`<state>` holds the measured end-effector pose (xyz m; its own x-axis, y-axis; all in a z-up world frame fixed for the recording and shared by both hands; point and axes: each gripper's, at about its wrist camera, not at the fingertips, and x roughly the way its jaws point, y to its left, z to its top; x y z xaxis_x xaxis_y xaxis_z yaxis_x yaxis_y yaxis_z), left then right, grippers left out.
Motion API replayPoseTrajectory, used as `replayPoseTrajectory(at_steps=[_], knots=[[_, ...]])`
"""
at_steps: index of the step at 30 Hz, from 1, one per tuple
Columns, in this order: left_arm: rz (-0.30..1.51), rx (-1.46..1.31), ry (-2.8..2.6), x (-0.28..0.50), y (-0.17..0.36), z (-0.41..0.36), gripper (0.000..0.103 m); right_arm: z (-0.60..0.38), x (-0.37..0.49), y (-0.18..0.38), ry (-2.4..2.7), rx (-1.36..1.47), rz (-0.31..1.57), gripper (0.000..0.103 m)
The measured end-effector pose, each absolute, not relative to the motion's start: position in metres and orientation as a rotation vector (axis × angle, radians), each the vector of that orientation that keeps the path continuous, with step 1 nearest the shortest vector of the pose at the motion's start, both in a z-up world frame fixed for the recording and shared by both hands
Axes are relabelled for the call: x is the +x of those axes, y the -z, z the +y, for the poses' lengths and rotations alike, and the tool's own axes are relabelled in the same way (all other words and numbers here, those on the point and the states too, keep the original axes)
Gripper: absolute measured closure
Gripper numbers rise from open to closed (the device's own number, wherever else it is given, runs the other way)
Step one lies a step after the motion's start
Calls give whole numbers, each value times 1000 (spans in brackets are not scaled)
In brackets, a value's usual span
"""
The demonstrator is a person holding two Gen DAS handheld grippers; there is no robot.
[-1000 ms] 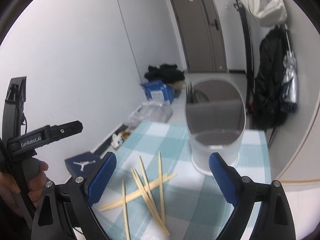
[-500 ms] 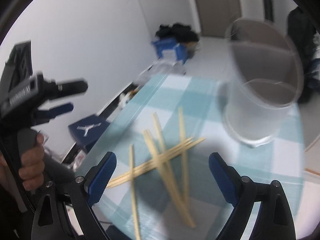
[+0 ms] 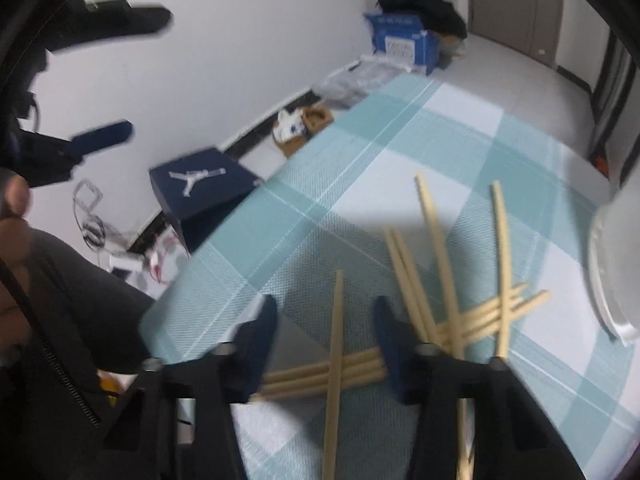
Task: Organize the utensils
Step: 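Lower the right gripper onto a wooden chopstick and close on it, then grasp a wooden chopstick with the left gripper while the right gripper holds its chopstick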
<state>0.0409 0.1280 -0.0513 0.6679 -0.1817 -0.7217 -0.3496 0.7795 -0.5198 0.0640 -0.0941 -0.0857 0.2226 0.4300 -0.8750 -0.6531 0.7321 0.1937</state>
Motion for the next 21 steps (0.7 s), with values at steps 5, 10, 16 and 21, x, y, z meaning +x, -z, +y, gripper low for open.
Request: replayPoseTrajectory(at_steps=[5,10,16,21], knots=[[863,-712,-109,44,55,130,1,-87,68,84,-745,-269,1111,98],[869,-712,-106,47,55,128,1,-98,71,69,-724,-246,1074,98],[909,-676,-92,50,62,119,1,-134,76,32,-687,-148,998,98],[954,-634,-63,53,67,105,1,-174,81,5,-663,-19,968,98]])
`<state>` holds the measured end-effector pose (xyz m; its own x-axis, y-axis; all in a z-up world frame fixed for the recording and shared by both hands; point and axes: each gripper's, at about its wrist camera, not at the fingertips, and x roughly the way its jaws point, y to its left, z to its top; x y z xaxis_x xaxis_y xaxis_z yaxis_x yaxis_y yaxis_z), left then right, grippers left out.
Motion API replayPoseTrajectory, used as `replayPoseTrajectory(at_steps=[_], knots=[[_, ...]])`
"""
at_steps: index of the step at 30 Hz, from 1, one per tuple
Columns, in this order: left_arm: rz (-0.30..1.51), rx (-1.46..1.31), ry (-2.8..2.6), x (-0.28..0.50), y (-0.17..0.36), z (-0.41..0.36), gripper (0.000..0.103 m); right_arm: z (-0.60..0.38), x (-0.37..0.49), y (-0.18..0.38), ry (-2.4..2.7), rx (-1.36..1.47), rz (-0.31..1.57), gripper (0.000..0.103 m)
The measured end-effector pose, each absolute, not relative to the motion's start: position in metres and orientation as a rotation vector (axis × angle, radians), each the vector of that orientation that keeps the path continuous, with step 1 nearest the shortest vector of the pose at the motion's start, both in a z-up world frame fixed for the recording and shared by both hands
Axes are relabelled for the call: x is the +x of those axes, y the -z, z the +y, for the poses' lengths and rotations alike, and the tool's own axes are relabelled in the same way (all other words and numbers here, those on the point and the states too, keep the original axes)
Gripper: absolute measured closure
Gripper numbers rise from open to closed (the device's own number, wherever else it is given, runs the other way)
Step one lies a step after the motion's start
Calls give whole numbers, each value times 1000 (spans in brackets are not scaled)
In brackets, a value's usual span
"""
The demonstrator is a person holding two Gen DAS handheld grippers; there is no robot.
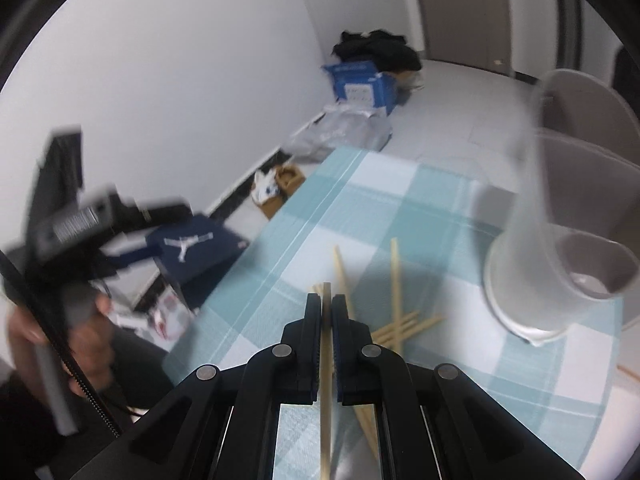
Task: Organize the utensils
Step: 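Grasp a wooden chopstick with the left gripper while the right gripper holds its chopstick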
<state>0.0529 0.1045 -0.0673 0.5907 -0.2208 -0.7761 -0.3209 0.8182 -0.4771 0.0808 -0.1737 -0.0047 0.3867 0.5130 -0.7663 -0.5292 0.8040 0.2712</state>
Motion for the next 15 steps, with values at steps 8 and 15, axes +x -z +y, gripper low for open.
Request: replayPoseTrajectory(at_steps=[8,15], knots=[[1008,-572,4,66,70,72,2,-215,73,-17,-655,57,882,99],[1098,-522,88,85,81,39,10,-243,73,-19,-645,135,853,99]])
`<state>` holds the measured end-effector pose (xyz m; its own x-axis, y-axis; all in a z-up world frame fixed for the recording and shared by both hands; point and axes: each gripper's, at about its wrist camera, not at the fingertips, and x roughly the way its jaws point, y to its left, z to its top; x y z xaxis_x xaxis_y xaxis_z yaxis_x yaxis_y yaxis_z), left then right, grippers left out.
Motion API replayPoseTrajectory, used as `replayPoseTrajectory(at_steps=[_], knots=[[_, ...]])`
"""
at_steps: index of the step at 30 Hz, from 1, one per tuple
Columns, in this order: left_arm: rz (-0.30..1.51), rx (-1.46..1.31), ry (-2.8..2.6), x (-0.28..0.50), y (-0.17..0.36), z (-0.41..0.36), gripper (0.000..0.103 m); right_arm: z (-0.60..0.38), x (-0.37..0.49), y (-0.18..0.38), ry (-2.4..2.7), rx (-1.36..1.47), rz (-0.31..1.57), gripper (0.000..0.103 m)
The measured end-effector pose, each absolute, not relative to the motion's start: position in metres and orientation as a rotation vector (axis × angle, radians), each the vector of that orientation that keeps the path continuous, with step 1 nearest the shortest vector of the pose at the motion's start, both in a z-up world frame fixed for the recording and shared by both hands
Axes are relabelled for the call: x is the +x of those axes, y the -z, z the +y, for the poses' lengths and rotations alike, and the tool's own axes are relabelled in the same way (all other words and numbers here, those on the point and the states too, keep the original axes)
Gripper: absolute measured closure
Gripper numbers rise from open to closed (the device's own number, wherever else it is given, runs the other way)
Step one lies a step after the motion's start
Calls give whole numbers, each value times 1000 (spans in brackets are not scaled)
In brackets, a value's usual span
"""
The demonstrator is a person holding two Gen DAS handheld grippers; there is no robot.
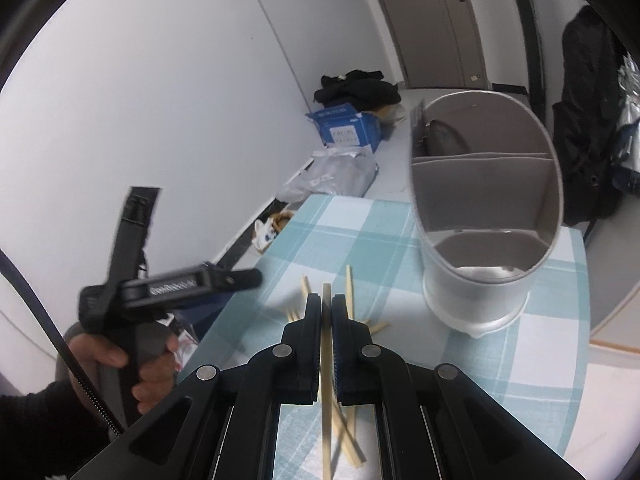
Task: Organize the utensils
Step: 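Grasp a wooden chopstick with the left gripper while the right gripper holds its chopstick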
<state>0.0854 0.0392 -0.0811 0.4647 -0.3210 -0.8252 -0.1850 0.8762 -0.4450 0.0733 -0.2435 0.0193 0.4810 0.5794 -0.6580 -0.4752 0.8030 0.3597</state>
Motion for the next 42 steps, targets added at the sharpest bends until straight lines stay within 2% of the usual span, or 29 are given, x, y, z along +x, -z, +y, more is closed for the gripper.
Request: replayPoseTrajectory(at_steps=[4,7,9,13,15,17,19,21,24,26,35,42], knots=[[1125,-459,76,93,84,26,11,-253,78,-17,-650,138,856,99],[1138,-412,53,99,85,19,20,-261,81,-15,-650,150,867,99],[1158,-372,57,103,88,13,33,-265,83,-14,-649,156,872,99],[1194,-334,51,112,93,1,39,-277,87,-7,-631,167,893,99],[1215,-336,56,116,94,0,46,-281,90,-5,-623,183,899,98],[1238,-353,58,119,96,0,57,-285,91,-4,-621,187,893,99],[1257,-381,57,122,98,1,57,-289,92,-4,-622,190,889,99],[1271,-387,46,125,100,0,72,-291,92,-2,-623,195,890,98],[1297,-409,39,127,104,-2,85,-292,91,0,-617,200,898,98],[1298,-397,10,129,104,-4,90,-291,90,0,-615,203,904,98],[1265,-430,-30,131,105,-1,101,-285,92,1,-613,197,904,98],[1130,-451,45,127,77,-7,101,-281,90,-1,-607,181,892,98]])
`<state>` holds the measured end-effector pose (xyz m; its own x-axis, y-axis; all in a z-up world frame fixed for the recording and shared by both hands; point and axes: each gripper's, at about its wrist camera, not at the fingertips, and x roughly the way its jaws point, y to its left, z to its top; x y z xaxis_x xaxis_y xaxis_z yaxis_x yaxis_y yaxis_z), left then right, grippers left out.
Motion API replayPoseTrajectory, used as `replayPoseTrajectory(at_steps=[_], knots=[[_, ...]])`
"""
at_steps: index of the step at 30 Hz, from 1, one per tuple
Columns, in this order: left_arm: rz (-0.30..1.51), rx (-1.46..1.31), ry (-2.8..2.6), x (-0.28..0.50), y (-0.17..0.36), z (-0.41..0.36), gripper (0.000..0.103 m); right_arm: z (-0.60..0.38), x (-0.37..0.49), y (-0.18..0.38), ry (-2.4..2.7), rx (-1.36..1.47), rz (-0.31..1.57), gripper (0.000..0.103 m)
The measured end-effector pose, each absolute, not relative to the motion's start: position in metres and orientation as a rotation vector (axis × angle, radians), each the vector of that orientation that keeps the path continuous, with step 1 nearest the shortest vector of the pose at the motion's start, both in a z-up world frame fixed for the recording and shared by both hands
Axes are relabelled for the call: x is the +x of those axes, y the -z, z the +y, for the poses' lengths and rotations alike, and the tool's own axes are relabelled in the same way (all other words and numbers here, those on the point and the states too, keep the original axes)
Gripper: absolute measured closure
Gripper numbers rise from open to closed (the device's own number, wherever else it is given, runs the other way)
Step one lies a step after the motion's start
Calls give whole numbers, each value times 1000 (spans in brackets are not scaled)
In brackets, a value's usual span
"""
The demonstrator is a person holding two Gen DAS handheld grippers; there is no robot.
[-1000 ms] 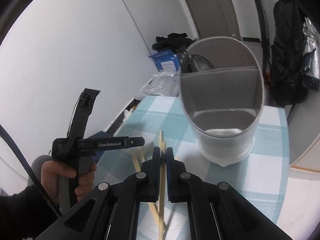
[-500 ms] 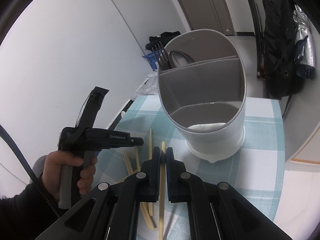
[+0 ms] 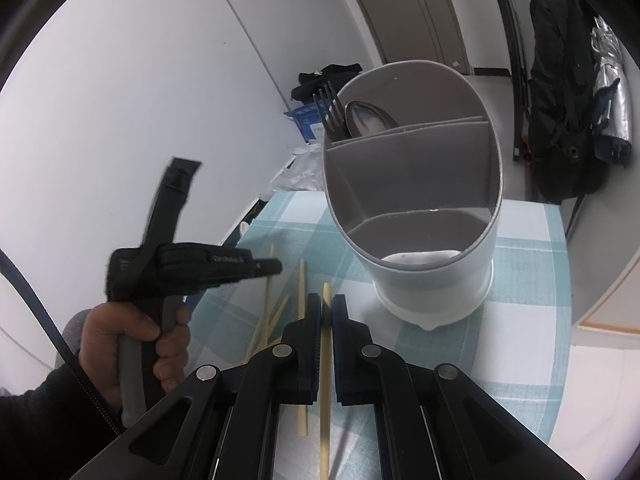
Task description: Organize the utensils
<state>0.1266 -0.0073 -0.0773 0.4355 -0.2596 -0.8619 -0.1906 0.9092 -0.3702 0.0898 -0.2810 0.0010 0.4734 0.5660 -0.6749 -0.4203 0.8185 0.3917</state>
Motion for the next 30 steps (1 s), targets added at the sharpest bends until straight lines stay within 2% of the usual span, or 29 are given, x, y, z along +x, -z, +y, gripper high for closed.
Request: replayPoseTrajectory(at_steps=[20,30], knots=[[873,-401,241,75,22,-11,102,-284,50,-29,-495,182,678,99],[841,-348,264,48,2,-18,102,-297,37,-38,-422,174,631,99]])
